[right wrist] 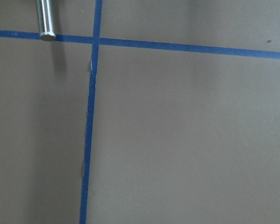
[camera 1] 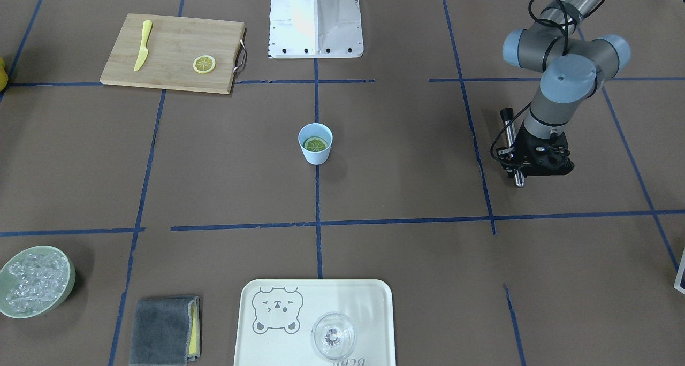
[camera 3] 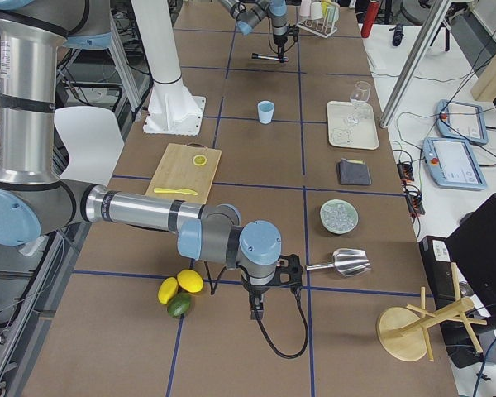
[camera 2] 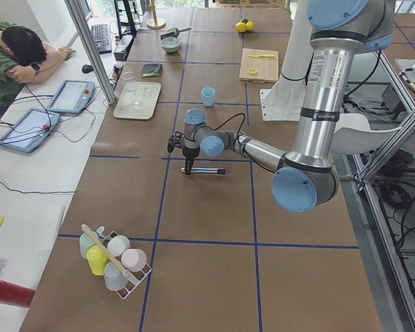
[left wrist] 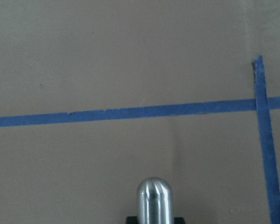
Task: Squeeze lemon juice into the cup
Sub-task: 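Carry the muddler back and stand it upright on the table, then open the left gripper and withdraw the left arm from the muddler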
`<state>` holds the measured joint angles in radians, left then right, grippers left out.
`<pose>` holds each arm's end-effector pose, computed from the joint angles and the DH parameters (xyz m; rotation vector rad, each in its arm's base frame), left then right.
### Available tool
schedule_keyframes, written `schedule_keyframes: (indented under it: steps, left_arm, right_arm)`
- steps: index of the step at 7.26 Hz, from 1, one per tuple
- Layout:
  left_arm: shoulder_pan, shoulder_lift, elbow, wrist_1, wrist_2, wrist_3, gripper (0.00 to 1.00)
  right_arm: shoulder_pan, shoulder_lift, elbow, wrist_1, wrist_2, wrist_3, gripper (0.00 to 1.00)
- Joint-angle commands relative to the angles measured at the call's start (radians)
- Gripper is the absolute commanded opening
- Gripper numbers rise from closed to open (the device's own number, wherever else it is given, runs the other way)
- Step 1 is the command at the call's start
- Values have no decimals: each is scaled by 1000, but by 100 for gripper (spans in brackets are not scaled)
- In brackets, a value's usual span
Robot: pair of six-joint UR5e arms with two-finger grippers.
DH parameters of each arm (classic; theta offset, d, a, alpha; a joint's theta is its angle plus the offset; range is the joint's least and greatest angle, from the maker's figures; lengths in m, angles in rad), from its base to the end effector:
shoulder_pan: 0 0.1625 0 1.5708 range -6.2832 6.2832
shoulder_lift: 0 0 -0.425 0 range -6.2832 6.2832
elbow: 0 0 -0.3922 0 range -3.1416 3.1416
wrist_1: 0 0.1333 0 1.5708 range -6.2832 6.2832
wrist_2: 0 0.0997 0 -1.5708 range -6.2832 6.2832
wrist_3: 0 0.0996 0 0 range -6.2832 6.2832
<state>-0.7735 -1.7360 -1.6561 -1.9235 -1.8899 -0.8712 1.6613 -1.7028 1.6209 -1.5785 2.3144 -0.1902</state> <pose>0.3477 -0.4821 0.5058 0.1725 0.6505 0.0251 0.1043 -0.4200 0.6978 0.0194 -0.7478 -0.0617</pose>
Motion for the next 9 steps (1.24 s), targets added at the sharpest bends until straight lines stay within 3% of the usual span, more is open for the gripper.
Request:
schedule_keyframes:
  steps: [1,3,5,7,9]
  left_arm:
    - [11,-4,6,-2,0,1,95]
    - [7,-5,-43,0,-3,15,100]
    - [-42,51,-172,14,-12,146,100]
    - [-313,152,-200,14,-148,511,100]
    - [-601,200,-147,87,-190,957,100]
  right_arm:
    - [0,0,0,0,0,0,100]
    - [0,0,0,0,-1,0,100]
    - [0,-5,0,0,0,-1,100]
    - [0,-5,2,0,0,2,100]
    - [0,-5,2,0,0,0,100]
